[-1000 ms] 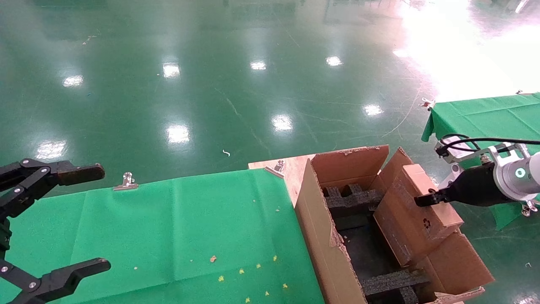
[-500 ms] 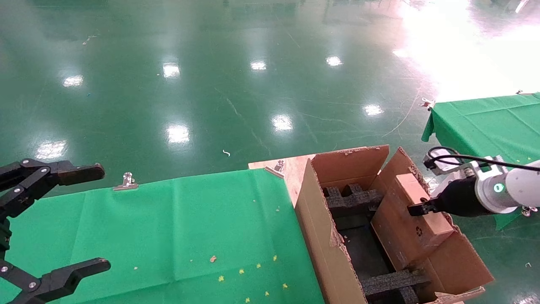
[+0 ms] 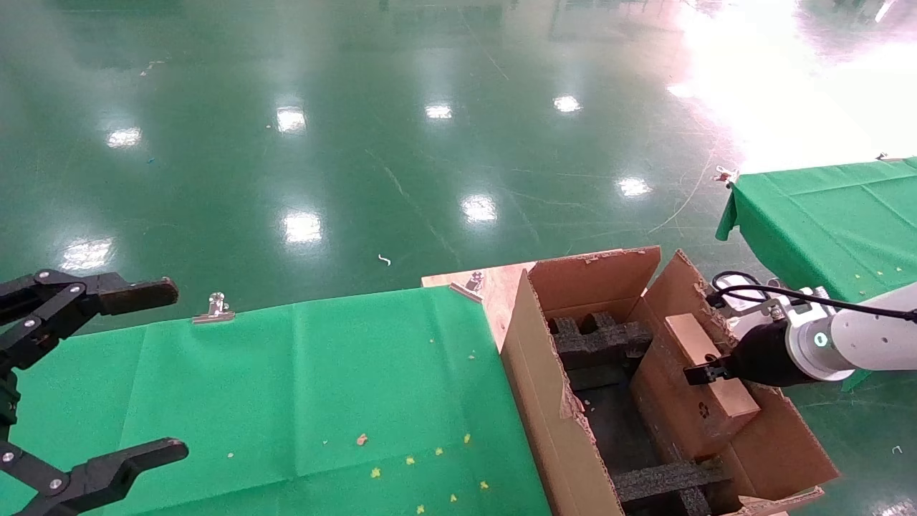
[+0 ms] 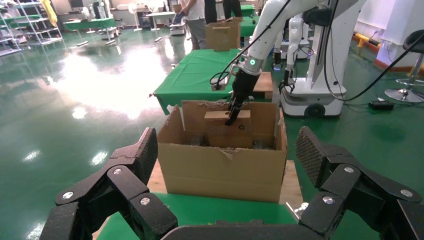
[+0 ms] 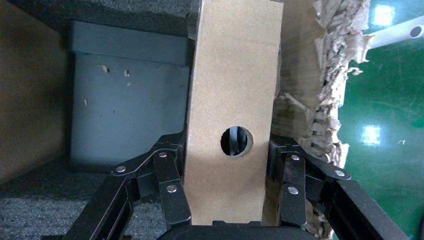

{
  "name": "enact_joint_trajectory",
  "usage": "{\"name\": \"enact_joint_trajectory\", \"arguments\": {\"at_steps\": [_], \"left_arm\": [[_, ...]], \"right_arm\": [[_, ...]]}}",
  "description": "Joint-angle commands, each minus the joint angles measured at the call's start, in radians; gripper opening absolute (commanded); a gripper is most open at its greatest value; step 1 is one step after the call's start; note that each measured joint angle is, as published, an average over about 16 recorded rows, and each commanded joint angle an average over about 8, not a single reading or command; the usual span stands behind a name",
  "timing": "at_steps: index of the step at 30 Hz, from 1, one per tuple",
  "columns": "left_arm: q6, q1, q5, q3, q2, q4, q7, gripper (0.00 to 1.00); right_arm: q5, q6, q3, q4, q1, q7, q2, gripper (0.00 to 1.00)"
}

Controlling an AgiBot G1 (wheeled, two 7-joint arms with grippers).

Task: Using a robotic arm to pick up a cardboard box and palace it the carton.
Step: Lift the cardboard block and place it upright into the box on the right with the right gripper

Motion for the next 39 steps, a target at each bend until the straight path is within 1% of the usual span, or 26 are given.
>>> {"name": "enact_joint_trajectory", "arguments": {"at_steps": [1,18,31,39], "left_arm": [[0.000,0.000,0.000,0.000,0.000,0.000,0.000,1.00],[0.000,0.000,0.000,0.000,0.000,0.000,0.000,1.00],[0.000,0.000,-0.001,0.001,0.000,0.000,0.000,1.00],[0.000,0.000,-0.001,0.001,0.000,0.000,0.000,1.00]], "right_arm": [[0.008,0.003,0.000,-0.006,-0.012,-0.005,-0.003,0.00],[0.093,0.023,0.028,-0.124,-0.125,-0.084,-0.067,0.00],[0.151,0.010,0.054,-0.218,-0.197,-0.157,-0.117,0.00],[0.185,-0.013,0.073,-0.258,-0.218,-0.198,-0.133,0.00]]}}
